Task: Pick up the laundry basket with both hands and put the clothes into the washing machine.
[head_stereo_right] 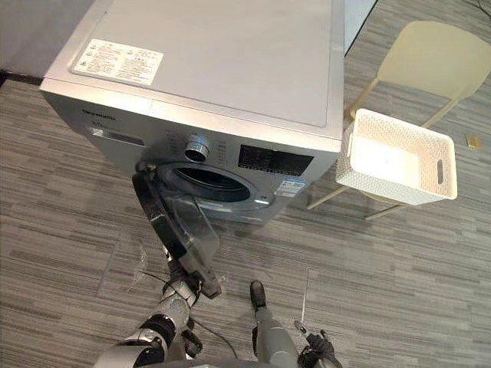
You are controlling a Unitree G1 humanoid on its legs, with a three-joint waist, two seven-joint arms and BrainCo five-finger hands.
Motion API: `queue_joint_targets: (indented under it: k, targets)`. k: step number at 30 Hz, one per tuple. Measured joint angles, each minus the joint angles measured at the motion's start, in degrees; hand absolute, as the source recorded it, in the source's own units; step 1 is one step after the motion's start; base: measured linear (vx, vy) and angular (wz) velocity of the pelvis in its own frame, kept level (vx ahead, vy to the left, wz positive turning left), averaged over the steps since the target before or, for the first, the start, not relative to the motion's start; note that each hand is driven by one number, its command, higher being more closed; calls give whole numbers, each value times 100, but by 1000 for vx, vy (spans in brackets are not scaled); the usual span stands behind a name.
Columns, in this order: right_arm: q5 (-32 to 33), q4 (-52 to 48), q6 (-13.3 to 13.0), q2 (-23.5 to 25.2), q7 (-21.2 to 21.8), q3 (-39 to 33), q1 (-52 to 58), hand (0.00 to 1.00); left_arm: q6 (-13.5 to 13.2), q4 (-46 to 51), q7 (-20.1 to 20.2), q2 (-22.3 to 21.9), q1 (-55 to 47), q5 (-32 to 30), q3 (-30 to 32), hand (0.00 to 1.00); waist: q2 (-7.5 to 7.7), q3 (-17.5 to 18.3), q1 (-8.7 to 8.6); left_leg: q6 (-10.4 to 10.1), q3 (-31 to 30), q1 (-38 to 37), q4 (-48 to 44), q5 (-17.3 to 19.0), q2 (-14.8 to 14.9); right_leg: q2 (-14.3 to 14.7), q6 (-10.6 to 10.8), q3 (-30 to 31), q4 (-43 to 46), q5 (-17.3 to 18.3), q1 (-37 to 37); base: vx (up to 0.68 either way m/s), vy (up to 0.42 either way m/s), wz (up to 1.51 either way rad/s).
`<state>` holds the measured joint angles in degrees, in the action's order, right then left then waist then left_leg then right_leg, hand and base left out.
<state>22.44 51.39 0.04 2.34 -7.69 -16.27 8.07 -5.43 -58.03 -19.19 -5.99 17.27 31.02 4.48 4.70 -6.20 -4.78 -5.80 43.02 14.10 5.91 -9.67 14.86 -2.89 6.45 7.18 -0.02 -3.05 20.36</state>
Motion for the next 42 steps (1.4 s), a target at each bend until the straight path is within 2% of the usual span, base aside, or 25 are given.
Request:
queue_joint_targets:
  k: [10,15,21,26,28,29,32,33,35,38,42]
  targets:
    - [-8,-110,13,54,12,-83,3,0,-86,1,-209,56,13,256,-441,0,11,-5,-71,5,198,-27,-3,1,-148,-124,70,229,-9,-100,88,-3,4,-7]
    - [-35,-109,6,52,19,-75,2,0,35,-4,-200,250,13,187,-406,0,10,-6,-70,3,273,-55,-1,8,-140,-118,66,268,-12,-121,91,-23,-3,-5]
    - [-36,-105,2,46,32,-64,3,0,237,-1,2,418,38,-23,-205,0,10,-5,-70,31,284,-33,0,25,-135,-132,108,242,-15,-109,109,-38,-6,1]
    - [-36,-119,1,55,47,-70,11,0,300,238,-69,272,59,-14,-338,0,16,-7,-82,35,271,45,-2,22,-139,-190,164,80,-19,-138,103,-19,-6,17]
    - [-37,-136,3,65,52,-75,16,0,363,608,-201,268,-118,99,-632,0,30,-15,-79,38,250,66,-7,20,-164,-225,191,41,-15,-130,99,12,2,16]
    - [-35,-195,8,78,56,-88,55,0,365,1103,-199,391,-423,99,-1152,0,31,-15,-78,38,214,85,-36,17,-193,-269,194,-17,-3,-159,88,39,11,16]
    - [-32,-343,11,174,78,-227,166,0,343,2268,-27,652,-708,81,-1958,0,32,-16,-70,110,36,44,-41,2,-227,-316,194,-189,-4,-162,-91,58,20,31]
    - [-28,-343,14,174,111,-230,175,0,310,2535,39,695,-730,80,-2039,0,38,-15,-65,121,8,15,-41,8,-232,-321,193,-216,-1,-162,-139,47,23,23]
    - [-25,-348,14,171,227,-230,204,0,67,3615,449,764,-744,-24,-2166,0,41,-13,-47,145,-58,-111,-38,65,-249,-337,196,-229,3,-159,-305,54,34,12]
    - [-4,-347,15,167,296,-226,210,0,-229,4576,1015,789,-527,-37,-2436,0,54,-4,-48,176,-65,-133,-3,94,-265,-353,228,-221,-3,-129,-318,18,12,-4]
    - [10,-344,14,141,309,-239,245,0,-284,5111,1196,740,-389,-30,-2416,0,15,14,-72,166,-71,-146,0,84,-253,-337,220,-217,-13,-56,-319,1,-10,-4]
